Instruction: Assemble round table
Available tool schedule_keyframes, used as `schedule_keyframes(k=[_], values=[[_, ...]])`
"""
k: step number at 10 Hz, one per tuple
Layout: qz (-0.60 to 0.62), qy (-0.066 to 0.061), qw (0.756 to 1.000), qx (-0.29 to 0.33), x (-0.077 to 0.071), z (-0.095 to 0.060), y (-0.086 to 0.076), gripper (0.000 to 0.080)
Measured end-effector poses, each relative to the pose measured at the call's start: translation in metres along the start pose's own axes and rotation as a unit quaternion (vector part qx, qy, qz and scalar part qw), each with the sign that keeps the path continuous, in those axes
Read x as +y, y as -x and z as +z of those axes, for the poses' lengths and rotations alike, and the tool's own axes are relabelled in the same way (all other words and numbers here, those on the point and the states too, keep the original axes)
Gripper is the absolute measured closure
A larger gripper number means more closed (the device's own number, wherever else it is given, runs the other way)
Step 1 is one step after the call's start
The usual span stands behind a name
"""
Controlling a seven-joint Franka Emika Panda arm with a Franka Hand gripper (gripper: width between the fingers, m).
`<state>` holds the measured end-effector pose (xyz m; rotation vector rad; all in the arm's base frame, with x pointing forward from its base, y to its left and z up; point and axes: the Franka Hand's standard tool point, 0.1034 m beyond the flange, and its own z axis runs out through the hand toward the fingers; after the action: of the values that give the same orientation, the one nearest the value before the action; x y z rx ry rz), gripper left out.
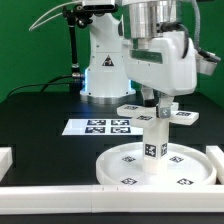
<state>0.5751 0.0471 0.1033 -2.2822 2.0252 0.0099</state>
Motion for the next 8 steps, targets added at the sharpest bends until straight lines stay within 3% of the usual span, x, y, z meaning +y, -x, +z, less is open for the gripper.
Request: schedule_keyframes(k=[4, 8], values=[[0.15, -0.007, 0.989, -0.004, -0.0009, -0.0003, 0.0003, 0.0361], [0.276, -0.01, 0.961, -0.005, -0.002, -0.0007, 0.0001, 0.0361]])
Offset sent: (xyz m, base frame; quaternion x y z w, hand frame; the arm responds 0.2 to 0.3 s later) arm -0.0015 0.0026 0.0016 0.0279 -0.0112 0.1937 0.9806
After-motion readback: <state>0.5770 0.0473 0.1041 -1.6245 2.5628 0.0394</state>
